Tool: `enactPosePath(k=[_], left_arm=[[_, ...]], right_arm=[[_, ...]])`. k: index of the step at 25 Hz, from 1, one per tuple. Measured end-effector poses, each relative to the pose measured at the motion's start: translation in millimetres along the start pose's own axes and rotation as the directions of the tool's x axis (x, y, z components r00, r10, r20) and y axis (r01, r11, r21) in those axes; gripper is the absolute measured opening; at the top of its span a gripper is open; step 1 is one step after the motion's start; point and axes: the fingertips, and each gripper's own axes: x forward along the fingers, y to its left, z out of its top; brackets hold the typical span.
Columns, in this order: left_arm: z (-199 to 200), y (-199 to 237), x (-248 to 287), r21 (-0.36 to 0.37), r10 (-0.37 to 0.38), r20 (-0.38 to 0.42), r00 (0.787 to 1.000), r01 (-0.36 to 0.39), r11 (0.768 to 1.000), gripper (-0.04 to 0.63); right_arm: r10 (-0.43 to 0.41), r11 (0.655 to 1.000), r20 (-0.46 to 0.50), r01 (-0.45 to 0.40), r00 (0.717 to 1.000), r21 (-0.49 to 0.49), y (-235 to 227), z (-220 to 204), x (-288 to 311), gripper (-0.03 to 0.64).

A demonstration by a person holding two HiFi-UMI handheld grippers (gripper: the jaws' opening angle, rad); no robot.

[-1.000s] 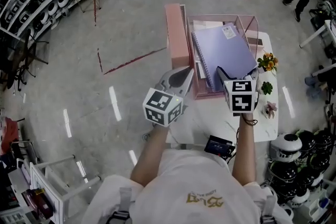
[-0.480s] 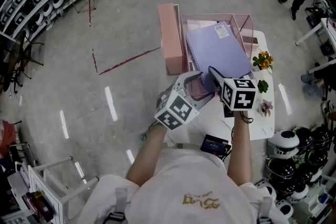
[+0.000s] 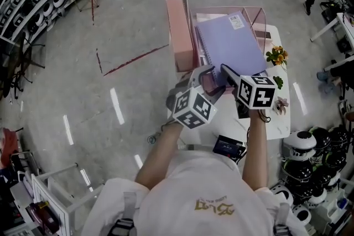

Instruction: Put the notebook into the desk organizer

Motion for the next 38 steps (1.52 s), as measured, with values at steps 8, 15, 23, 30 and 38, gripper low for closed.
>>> enactPosePath(k=[8,15,23,30,38], left_arm=[[3,6,1,-0.083,0.036,0.013,0.999,-0.035,0.996,0.287],[0,6,-2,-0.111,0.061,0.011,0.998,-0.060,0.992,0.279],[-2,8,-11,-0.151,0.080,0.028,0.996,-0.075,0.986,0.248],[4,19,-40,-0.326,0.111,0.144,0.983,-0.059,0.944,0.162],[5,15,-96,-0.420,0.165,0.283,0.945,-0.032,0.907,0.017]], right_arm=[[-0.003,1.000,-0.012,0.003,1.000,-0.016,-5,-11,-16,0.477],[0.011,1.000,0.001,-0.011,1.000,-0.012,-1,-19,-34,0.477],[-0.006,1.000,0.027,0.006,1.000,0.013,4,-30,-62,0.464],[-0.047,0.995,0.171,0.031,0.984,0.091,7,-17,-94,0.321],[0.045,0.968,0.355,-0.128,0.934,0.216,48,-18,-131,0.012]])
